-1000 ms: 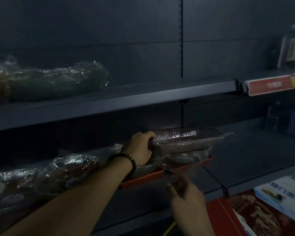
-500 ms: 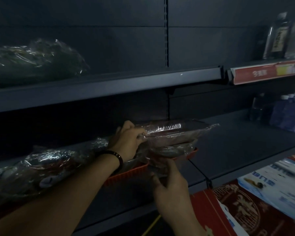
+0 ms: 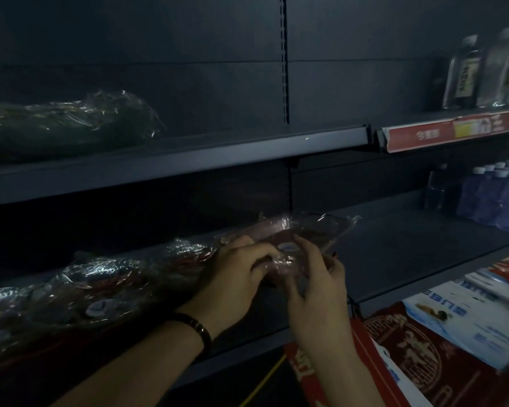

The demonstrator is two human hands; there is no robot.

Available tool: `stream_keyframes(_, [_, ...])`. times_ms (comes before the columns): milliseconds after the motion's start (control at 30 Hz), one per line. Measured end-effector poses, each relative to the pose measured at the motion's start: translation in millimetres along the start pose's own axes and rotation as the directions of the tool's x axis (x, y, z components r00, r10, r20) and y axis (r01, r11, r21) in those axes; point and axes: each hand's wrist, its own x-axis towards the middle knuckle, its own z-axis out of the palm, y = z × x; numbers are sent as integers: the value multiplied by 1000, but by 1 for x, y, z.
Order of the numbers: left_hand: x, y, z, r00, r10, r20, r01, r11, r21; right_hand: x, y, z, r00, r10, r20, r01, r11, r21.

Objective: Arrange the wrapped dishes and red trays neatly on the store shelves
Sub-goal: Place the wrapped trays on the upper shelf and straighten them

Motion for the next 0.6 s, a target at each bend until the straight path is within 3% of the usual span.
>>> stream_keyframes(133, [-17, 6, -11, 994, -111, 25, 113, 984, -138, 0, 2, -7, 1000, -9, -3, 9, 998, -66])
stream_keyframes(267, [-31, -9, -29, 970, -207, -127, 202, 978, -55, -9, 2, -9, 997, -55, -45, 52, 996, -72])
stream_keyframes(367, [-45, -27, -44, 939, -318, -133, 314, 948, -50, -17, -5, -16, 994, -93, -50, 90, 995, -49])
stream_keyframes(500, [-55, -27, -58, 959, -281, -35, 261, 923, -282, -30, -13, -27, 986, -157, -62, 156, 988, -19])
stream_keyframes(600, [-59, -18, -75, 965, -261, -31, 234, 905, -356, -40, -25, -35, 982, -187, -30, 187, 982, 3])
